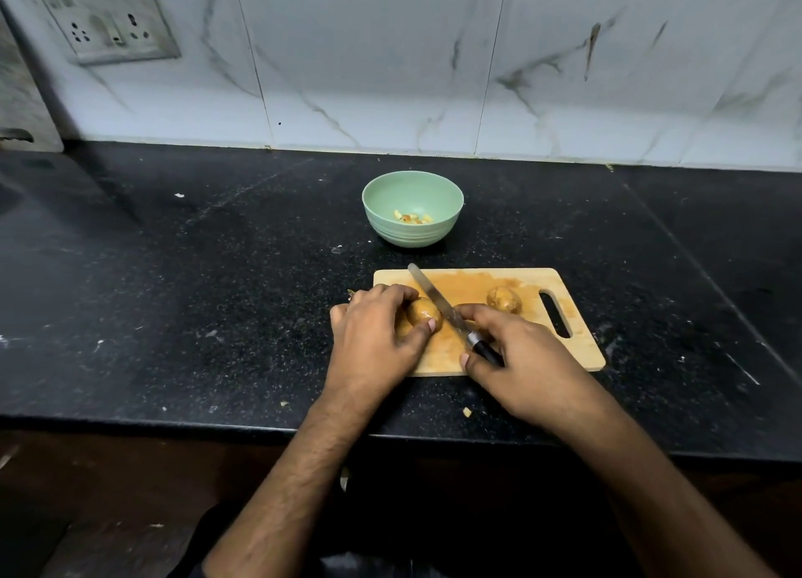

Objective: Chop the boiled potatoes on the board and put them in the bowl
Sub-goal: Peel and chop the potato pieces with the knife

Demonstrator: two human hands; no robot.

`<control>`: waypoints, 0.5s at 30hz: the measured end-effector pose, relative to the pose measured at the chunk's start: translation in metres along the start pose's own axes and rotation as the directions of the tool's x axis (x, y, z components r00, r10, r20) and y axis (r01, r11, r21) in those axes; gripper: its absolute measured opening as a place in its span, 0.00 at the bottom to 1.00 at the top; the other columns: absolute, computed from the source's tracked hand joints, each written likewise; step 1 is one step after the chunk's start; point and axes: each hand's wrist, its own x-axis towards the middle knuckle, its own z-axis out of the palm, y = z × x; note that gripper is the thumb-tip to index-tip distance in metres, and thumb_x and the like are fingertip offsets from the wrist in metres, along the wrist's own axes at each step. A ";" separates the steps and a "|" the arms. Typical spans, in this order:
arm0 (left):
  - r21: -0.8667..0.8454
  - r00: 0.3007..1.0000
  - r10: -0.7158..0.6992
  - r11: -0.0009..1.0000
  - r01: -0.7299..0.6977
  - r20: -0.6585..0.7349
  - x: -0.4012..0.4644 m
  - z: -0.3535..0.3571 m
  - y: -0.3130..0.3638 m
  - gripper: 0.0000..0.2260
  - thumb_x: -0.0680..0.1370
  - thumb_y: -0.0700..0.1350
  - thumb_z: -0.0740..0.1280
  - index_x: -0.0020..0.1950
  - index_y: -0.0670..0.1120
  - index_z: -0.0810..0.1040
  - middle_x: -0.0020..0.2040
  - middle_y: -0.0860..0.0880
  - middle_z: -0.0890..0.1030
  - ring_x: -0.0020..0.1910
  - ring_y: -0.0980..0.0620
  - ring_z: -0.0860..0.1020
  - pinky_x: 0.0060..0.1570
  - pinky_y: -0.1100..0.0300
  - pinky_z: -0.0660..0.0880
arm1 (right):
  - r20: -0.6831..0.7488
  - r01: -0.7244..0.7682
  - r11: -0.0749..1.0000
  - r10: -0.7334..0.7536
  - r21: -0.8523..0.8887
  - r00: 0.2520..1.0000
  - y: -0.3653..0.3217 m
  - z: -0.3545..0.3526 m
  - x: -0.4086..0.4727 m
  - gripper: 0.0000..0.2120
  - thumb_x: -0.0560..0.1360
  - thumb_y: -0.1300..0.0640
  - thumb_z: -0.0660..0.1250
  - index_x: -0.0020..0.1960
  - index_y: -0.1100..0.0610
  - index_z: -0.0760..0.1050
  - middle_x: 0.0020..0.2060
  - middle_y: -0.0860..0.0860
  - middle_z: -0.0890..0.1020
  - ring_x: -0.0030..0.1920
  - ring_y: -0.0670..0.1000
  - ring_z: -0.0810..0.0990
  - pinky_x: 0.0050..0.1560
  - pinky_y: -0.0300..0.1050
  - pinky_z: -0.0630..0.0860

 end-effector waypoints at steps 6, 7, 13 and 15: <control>0.053 1.000 -0.006 0.999 0.006 -0.003 -0.002 0.002 0.006 0.18 0.78 0.58 0.68 0.66 0.54 0.77 0.56 0.55 0.77 0.58 0.52 0.73 0.61 0.50 0.64 | -0.003 -0.020 0.999 0.020 0.034 1.000 -0.002 0.003 -0.007 0.16 0.82 0.49 0.63 0.69 0.38 0.68 0.41 0.43 0.81 0.43 0.43 0.81 0.45 0.42 0.77; 0.055 1.000 -0.009 0.998 0.009 -0.001 -0.002 0.002 0.006 0.18 0.78 0.58 0.68 0.66 0.54 0.77 0.56 0.55 0.77 0.58 0.52 0.73 0.61 0.50 0.64 | -0.005 -0.025 1.000 0.025 0.006 1.000 -0.004 0.004 -0.007 0.11 0.82 0.47 0.62 0.64 0.41 0.70 0.40 0.44 0.81 0.43 0.45 0.81 0.42 0.43 0.76; 0.012 0.999 -0.050 0.999 0.050 0.009 -0.001 0.001 0.007 0.18 0.77 0.58 0.70 0.65 0.54 0.78 0.56 0.55 0.79 0.59 0.52 0.74 0.60 0.52 0.62 | -0.019 -0.088 0.973 0.085 -0.213 0.996 -0.015 0.011 -0.007 0.15 0.84 0.41 0.51 0.51 0.51 0.66 0.37 0.48 0.74 0.39 0.51 0.75 0.36 0.48 0.66; 0.008 0.998 -0.056 0.998 0.056 0.007 -0.002 0.001 0.007 0.18 0.77 0.58 0.70 0.65 0.53 0.79 0.56 0.55 0.79 0.59 0.52 0.74 0.60 0.53 0.62 | 0.005 -0.088 0.972 0.091 -0.216 0.996 -0.017 0.011 -0.008 0.16 0.84 0.41 0.49 0.52 0.51 0.66 0.37 0.49 0.75 0.37 0.49 0.74 0.37 0.48 0.67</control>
